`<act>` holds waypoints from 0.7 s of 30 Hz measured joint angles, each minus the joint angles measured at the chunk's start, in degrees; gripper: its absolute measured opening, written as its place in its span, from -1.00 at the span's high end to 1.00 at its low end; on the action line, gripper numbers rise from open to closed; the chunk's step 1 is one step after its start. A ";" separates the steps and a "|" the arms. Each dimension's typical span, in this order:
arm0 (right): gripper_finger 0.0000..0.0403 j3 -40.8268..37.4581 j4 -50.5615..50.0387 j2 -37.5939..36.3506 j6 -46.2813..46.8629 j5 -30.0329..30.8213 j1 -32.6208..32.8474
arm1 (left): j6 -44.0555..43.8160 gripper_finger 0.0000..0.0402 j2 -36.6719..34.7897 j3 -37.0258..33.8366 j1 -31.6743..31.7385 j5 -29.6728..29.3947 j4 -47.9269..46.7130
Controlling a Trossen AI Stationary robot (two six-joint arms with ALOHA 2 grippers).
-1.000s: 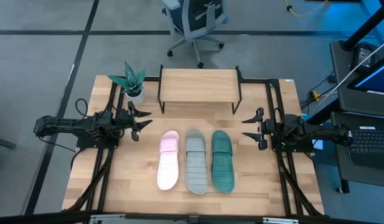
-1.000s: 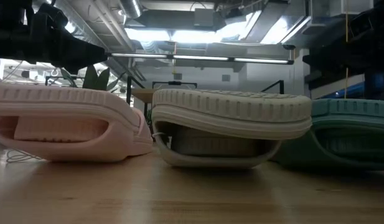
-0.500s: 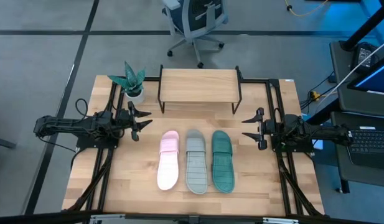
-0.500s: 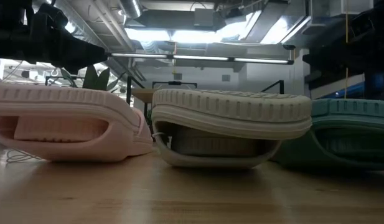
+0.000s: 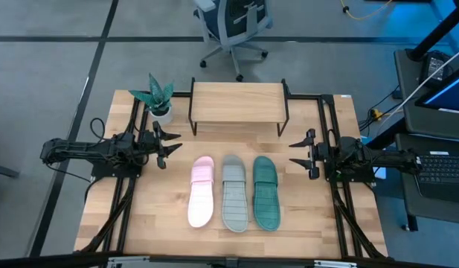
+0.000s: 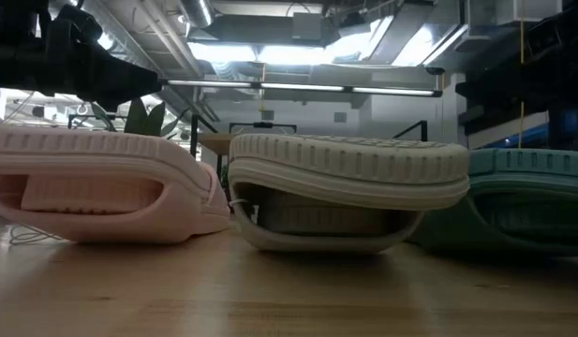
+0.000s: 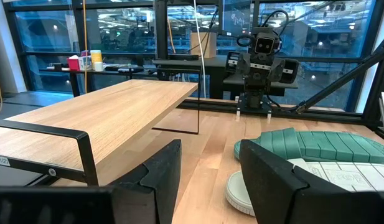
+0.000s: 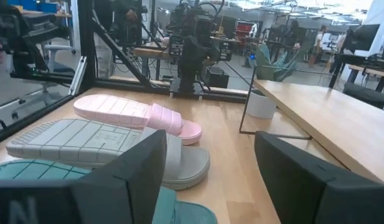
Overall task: Pick and place slides into the shelf
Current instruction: Put the pair of dark green slides on the shelf
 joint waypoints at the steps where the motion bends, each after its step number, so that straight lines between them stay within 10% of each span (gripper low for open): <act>1: -0.21 0.00 0.06 0.00 -0.96 0.02 -0.02 | -0.02 0.22 -0.01 0.00 -0.01 -0.01 0.01; 21: -0.21 0.00 0.81 0.00 4.26 -1.53 0.00 | -0.03 0.22 -0.02 0.01 -0.01 0.02 0.00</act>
